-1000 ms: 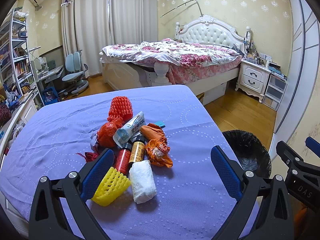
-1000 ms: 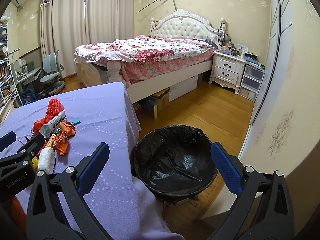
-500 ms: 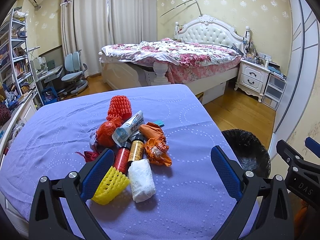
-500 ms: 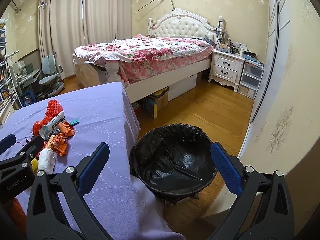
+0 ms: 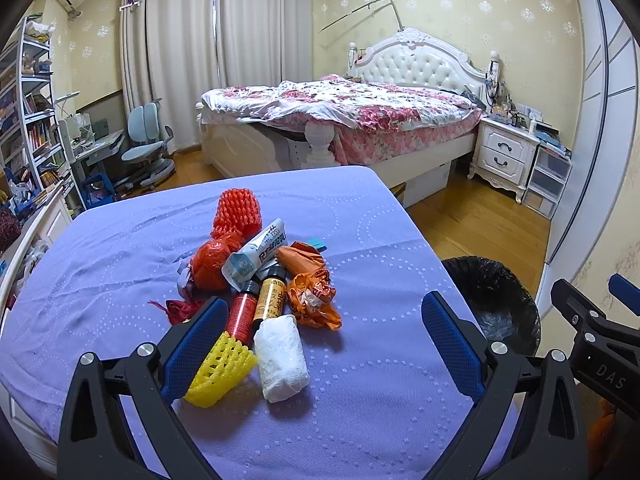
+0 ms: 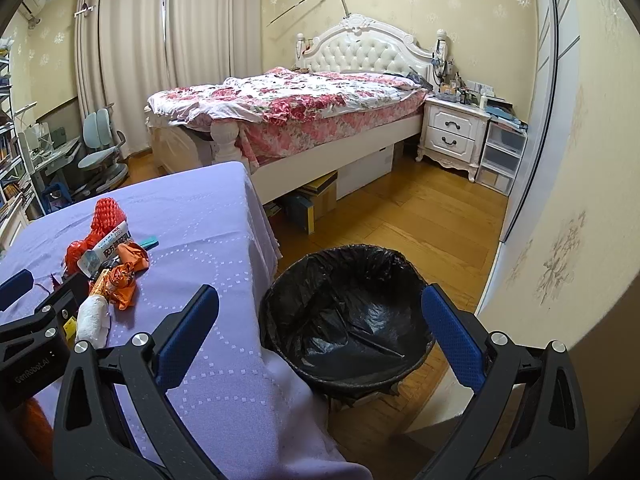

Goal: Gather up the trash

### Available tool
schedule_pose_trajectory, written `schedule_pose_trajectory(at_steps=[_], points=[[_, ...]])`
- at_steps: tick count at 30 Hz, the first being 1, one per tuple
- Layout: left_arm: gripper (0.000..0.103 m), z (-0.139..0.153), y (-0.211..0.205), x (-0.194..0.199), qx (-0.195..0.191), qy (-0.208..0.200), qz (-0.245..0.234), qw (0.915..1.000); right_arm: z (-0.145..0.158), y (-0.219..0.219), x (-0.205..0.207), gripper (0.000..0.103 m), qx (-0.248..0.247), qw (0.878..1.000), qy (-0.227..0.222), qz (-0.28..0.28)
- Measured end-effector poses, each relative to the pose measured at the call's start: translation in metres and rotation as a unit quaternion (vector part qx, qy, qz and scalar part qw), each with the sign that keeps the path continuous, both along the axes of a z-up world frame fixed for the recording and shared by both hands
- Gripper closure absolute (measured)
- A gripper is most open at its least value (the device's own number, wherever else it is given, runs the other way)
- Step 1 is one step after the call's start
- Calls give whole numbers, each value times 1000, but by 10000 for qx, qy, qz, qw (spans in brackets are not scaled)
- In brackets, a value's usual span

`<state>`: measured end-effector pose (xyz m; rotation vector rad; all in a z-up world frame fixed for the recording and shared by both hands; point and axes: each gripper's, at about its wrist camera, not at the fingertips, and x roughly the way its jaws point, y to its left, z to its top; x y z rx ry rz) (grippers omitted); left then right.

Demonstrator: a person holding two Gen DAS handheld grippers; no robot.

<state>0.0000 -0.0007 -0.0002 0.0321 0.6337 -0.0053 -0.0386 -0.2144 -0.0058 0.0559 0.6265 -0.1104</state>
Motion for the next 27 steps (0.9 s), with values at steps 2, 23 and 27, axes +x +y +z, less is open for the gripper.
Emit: schedule_pose_trajectory(at_steps=[2,23,27], points=[[6,0,0,0,1,2,-1,10000,0,2,-1,4,-1,10000,-7,-8],[6,-10,-13,-5,-44,45,-11,10000,-1,3,-1,4,-3,10000,13,-18],[6,-10,-14,-5,-45,50,-5,10000,-1,2,-1,4,-4,10000,15,-12]])
